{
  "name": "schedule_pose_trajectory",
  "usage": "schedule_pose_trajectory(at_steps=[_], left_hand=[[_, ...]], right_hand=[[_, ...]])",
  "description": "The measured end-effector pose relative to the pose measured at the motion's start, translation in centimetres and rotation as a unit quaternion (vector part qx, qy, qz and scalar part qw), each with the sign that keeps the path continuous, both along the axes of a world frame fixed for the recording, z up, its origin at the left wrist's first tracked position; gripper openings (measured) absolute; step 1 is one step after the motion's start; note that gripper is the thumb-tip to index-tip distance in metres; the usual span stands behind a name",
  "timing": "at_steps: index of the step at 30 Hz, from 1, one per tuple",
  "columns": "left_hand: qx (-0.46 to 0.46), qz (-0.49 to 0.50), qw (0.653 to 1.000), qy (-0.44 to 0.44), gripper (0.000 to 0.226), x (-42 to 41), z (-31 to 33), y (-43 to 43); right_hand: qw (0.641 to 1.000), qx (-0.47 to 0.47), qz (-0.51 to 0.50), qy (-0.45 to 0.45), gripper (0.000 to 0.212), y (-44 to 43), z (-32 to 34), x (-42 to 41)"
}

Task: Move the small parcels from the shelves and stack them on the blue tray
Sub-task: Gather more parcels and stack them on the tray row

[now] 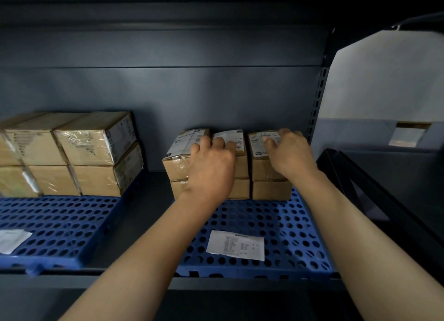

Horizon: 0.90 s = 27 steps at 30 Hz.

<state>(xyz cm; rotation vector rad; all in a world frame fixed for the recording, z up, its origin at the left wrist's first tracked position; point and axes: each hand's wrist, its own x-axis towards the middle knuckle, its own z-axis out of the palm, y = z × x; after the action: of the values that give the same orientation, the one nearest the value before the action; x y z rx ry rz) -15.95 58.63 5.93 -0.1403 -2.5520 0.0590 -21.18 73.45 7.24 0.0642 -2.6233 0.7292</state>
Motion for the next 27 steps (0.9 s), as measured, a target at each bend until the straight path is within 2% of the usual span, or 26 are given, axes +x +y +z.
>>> schedule_pose_trajectory(at_steps=[9,27], left_hand=[[-0.001,-0.001,1.0,-0.002,0.039,-0.4,-0.3,-0.4],[-0.008,0.004,1.0,-0.005,0.04,-1.1,-0.2,-0.7]], right_hand=[[1.0,-0.011,0.015,0.004,0.041,-0.4,0.1,-0.8],[1.0,-0.013,0.015,-0.011,0.047,-0.2,-0.1,-1.5]])
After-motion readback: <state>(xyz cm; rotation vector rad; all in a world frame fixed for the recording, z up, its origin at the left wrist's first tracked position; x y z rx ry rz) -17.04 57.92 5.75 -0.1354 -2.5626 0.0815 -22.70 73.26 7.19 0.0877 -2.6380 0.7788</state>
